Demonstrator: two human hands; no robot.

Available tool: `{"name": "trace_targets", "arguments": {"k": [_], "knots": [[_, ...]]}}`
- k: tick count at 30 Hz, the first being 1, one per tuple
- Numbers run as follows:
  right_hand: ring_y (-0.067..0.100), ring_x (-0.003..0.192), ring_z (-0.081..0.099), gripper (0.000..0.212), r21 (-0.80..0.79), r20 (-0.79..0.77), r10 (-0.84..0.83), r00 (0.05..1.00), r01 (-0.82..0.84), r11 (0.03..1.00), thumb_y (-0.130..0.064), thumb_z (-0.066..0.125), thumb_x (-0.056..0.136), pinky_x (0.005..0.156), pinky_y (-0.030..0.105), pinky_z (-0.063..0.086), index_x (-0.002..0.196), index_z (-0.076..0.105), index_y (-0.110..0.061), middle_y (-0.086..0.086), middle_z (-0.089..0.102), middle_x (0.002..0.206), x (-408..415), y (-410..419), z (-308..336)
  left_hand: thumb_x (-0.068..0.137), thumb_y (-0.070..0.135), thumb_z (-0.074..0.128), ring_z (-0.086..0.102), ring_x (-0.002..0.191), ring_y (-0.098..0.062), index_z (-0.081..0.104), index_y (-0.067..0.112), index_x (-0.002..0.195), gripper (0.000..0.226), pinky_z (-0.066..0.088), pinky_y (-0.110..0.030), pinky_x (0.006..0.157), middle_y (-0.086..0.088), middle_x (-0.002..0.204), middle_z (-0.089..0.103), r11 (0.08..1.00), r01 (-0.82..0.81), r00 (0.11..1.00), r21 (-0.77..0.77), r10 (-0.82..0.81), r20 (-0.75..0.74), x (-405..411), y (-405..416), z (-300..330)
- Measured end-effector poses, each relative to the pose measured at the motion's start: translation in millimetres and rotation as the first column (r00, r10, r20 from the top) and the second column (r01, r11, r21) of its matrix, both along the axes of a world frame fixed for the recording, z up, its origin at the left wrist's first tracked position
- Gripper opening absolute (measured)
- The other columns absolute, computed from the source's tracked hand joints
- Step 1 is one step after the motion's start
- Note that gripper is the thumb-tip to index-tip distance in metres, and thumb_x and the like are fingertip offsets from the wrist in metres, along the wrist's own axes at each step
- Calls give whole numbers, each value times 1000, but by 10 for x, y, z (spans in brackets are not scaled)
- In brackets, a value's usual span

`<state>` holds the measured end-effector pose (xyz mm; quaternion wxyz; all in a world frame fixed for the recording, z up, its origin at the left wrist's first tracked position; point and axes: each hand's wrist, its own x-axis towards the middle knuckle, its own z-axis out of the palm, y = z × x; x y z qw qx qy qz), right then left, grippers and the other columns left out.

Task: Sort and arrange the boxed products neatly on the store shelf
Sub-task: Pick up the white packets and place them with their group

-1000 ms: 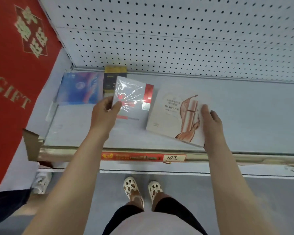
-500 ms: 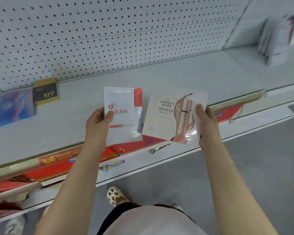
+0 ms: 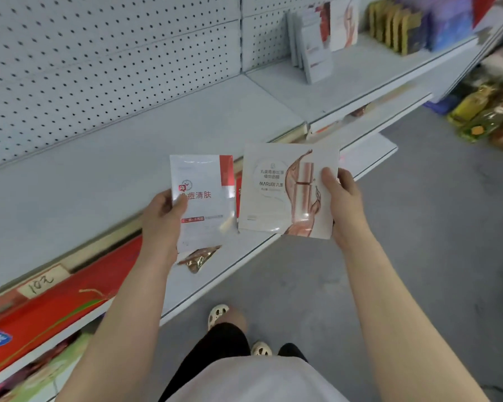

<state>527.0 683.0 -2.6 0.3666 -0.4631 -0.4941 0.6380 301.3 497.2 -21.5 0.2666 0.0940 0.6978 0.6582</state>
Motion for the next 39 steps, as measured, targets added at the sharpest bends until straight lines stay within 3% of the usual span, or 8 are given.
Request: {"name": "trace_targets", "arguments": {"k": [3,8,16,20,25,31,36,39], "knots": [[21,82,74,20,-2,-10,-49,999,49,999,-40,61,91,67,38,60,103,61,-24,-1,74,92,154,343,3,94,18,62,71,89,-19,65,26,96,8,58,-37,71,2,96,74,999,44,999,-10,-44,-25,39,461,8],[19,78,74,22,10,-13,-90,996,90,996,-42,61,91,64,34,58,103,61,-23,-5,73,86,202,1105,-2,94,23,62,72,78,-9,63,33,91,10,57,-35,68,13,84,74,996,83,994,10,-82,-74,15,1339,-9],[20,79,73,22,-14,21,-103,994,103,995,-45,62,88,73,43,62,102,64,-29,-2,73,93,13,2534,176,94,25,61,72,90,-17,64,34,96,10,59,-43,76,8,95,73,994,100,993,32,-98,-61,-228,2864,72],[19,81,73,25,-36,2,-136,991,136,990,-46,61,87,72,42,62,104,65,-28,-2,74,95,-12,3201,202,93,25,61,72,87,-10,64,34,96,10,59,-38,77,13,93,74,992,124,987,18,-121,-110,-256,3602,116],[13,74,72,24,-60,22,-143,990,144,988,-51,61,80,68,35,58,93,65,-32,-10,72,82,98,4027,59,91,32,60,71,85,-7,64,38,95,8,57,-28,65,15,93,73,987,157,980,-20,-158,-122,-91,4452,61],[16,79,73,21,-74,60,-28,998,32,997,-52,61,79,83,47,60,92,65,-35,-9,73,86,380,5221,-51,93,25,60,71,82,-4,65,32,97,9,56,-20,62,16,89,73,1000,15,993,5,-14,-119,296,5471,-29],[19,77,74,24,-38,75,71,995,-68,997,-45,60,86,68,39,62,104,63,-29,-4,74,88,474,6161,68,92,24,61,68,81,3,64,37,93,13,52,-17,67,21,86,71,992,-126,984,-13,123,-127,581,6082,-30],[18,76,75,27,-9,72,124,990,-124,992,-41,58,94,58,29,58,115,59,-23,-2,75,90,392,6641,114,93,23,60,66,82,5,65,29,104,14,50,-16,70,19,90,70,980,-197,971,-26,192,-141,631,6326,-72]]}}
